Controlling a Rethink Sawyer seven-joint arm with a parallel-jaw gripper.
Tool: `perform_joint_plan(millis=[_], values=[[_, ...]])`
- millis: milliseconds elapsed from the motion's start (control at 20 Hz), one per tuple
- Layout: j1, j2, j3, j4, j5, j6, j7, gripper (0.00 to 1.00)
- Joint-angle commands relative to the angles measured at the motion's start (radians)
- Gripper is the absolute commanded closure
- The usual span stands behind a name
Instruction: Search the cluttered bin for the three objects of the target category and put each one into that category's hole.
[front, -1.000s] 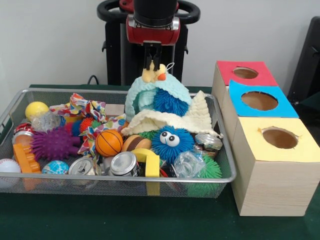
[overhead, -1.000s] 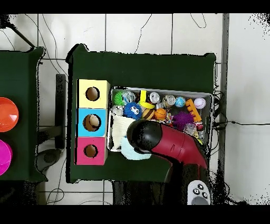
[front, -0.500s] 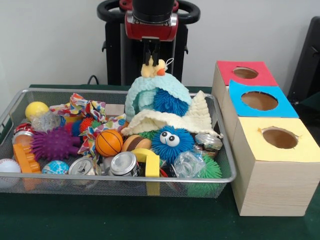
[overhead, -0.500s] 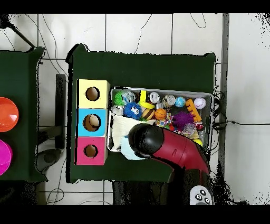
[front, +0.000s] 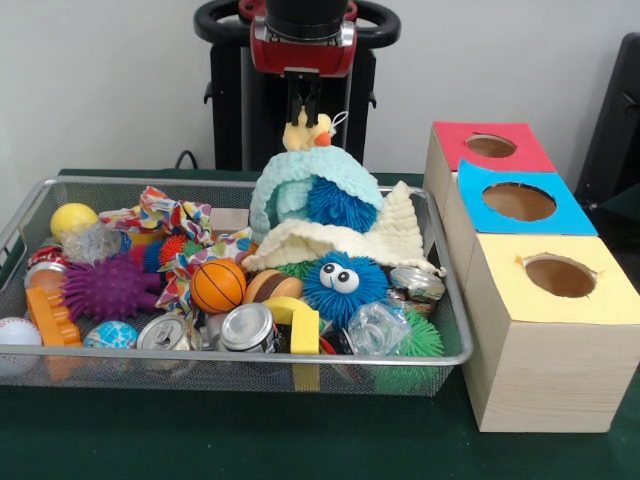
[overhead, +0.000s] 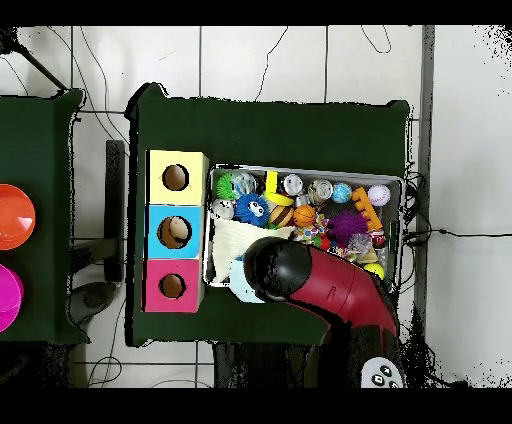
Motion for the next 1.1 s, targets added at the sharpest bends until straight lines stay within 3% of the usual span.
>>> perform_joint_plan(millis=[50, 1100], values=[[-0.011, 0.002, 0.035, 0.045, 0.03, -0.081, 0.218, 1.0], [0.027, 0.026, 0.049, -0.035, 0.041, 0.006, 0.232, 1.0]])
